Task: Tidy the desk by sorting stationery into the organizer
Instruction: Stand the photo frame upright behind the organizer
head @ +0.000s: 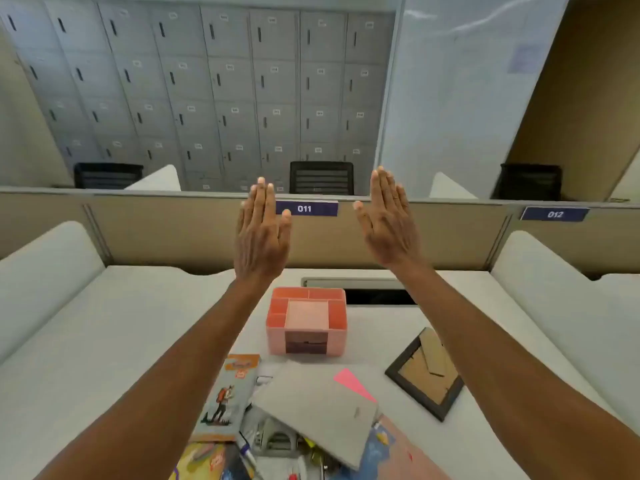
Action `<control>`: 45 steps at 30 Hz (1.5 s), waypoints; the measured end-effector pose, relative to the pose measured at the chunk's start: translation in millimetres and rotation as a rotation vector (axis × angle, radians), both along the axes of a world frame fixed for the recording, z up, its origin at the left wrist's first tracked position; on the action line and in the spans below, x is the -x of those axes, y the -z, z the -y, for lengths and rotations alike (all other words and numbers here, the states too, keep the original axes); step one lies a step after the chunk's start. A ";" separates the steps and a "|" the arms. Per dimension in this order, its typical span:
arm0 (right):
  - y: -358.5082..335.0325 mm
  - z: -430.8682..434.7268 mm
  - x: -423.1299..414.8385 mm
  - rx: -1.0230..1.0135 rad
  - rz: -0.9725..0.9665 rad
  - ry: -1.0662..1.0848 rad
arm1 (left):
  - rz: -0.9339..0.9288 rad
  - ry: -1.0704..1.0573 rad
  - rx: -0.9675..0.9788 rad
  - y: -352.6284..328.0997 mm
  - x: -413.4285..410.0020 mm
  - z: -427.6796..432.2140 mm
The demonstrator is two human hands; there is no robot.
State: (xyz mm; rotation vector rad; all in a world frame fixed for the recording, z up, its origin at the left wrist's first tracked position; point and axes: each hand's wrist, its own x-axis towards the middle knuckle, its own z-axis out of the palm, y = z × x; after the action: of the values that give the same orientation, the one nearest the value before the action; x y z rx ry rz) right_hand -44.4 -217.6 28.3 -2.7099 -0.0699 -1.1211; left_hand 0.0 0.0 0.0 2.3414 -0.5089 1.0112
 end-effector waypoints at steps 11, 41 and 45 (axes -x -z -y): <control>214.0 -30.0 126.4 -0.186 -0.575 -0.075 | -0.567 0.111 -0.186 226.9 150.1 -20.6; 284.4 -47.2 169.7 -0.463 -0.793 -0.089 | -0.592 0.116 -0.320 268.2 167.4 -22.4; 270.8 10.9 138.3 -0.428 -0.632 0.134 | -0.472 0.152 -0.257 244.2 142.2 0.0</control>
State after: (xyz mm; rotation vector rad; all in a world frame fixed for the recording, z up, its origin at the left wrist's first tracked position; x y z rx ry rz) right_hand -182.7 -228.5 -242.5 -2.5538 0.4020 -0.2175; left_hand -142.2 0.0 -244.2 2.6040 -0.6410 0.3165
